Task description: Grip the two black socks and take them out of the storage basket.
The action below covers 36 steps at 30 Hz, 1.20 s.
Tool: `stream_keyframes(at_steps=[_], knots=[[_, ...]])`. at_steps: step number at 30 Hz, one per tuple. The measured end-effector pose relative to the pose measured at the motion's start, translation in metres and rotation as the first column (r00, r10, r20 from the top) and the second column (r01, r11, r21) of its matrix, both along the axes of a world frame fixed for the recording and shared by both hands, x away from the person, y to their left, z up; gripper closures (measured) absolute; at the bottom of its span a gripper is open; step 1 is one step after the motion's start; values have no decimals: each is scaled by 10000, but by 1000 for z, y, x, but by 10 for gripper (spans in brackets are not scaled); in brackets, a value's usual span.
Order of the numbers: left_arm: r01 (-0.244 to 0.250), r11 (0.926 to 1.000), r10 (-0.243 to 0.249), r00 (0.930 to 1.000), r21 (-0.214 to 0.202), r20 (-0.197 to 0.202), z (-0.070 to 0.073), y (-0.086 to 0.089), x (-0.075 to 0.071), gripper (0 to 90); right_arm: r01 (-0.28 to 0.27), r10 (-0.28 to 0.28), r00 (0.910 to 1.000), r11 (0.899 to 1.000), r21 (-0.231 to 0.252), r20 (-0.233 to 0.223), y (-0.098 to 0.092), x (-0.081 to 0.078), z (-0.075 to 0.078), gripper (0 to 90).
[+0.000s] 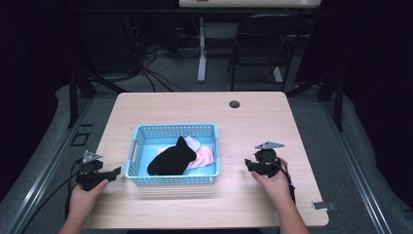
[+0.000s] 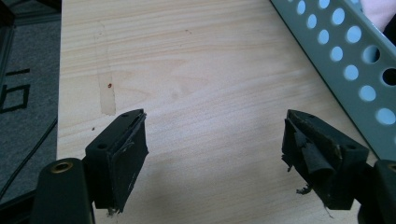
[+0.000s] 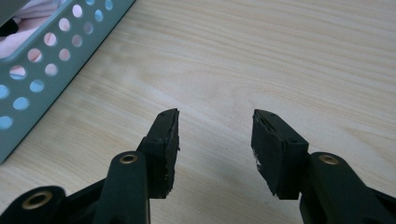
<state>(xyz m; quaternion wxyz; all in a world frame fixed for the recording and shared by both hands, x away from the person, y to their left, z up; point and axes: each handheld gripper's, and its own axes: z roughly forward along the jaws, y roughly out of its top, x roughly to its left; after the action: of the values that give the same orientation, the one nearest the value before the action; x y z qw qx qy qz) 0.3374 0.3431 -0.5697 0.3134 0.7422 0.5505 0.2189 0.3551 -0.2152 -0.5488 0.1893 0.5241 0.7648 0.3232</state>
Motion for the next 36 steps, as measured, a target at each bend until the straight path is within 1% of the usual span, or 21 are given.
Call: stream_keyframes(at_steps=[2,4,5,7,11,12,13,17,18,21,24,26,27,28,29,30,31,33,34,35,36], knots=[[18,10000,-18,10000,14,-3,0,0,0,220,-98,99,9999,9999,64,-95,0,1,0,520],[48,10000,-48,9999,22,-159,1,1,-1,220,-43,44,9999,9999,154,-97,1,2,0,520],[-13,10000,13,10000,7,6,0,1,-1,220,6,-1,9998,9996,273,-182,1,3,0,523],[-33,10000,33,10000,25,-83,0,2,-2,220,-82,93,9996,9991,406,-270,2,5,1,524],[-125,9999,125,9999,46,18,0,4,-5,220,-206,227,9993,9975,680,-305,4,8,3,519],[-139,9999,139,9999,39,42,0,4,-5,220,-181,204,9991,9978,633,-362,5,9,3,518],[-155,9999,155,9999,48,47,0,4,-6,220,-117,132,9996,9984,555,-256,5,9,5,514],[-163,9999,163,9998,5,69,1,4,-8,221,33,-3,9988,9980,625,-483,3,9,7,505],[-191,9998,191,9998,10,50,-1,5,-8,220,121,-63,9970,9971,745,-777,2,10,10,505],[-235,9997,235,9997,13,-35,-2,7,-7,221,47,6,9968,9978,661,-803,1,12,14,504],[-310,9995,310,9995,-29,-9,-2,7,-6,221,-34,90,9949,9984,557,-1003,-2,16,19,504],[-213,9998,213,9998,36,-8,-2,5,-6,221,-81,150,9923,9984,564,-1226,-3,19,25,506],[-161,9998,161,9999,69,-35,-1,4,-7,221,-81,150,9923,9984,564,-1226,-3,19,25,506],[-115,9999,116,9999,91,-21,-1,3,-7,221,-142,218,9917,9981,602,-1268,-4,21,31,507],[-95,9999,95,10000,132,-1,-1,3,-7,221,-142,218,9917,9981,602,-1268,-4,21,31,507],[-118,9998,118,9999,131,19,0,3,-8,223,-249,326,9896,9981,563,-1398,-4,24,38,508],[-135,9999,135,9999,100,30,0,3,-8,223,-249,326,9896,9981,563,-1398,-4,24,38,508],[-159,9998,158,9999,88,32,0,4,-8,223,-249,309,9884,9988,419,-1487,-2,27,47,507],[-166,9998,166,9998,84,54,0,4,-9,223,-461,490,9866,9987,222,-1553,2,30,59,507],[-166,9998,166,9998,84,54,0,4,-9,223,-461,490,9866,9987,222,-1553,2,30,59,507],[-142,9999,141,9999,88,74,1,5,-10,224,-633,635,9858,9980,58,-1557,7,33,75,505]])
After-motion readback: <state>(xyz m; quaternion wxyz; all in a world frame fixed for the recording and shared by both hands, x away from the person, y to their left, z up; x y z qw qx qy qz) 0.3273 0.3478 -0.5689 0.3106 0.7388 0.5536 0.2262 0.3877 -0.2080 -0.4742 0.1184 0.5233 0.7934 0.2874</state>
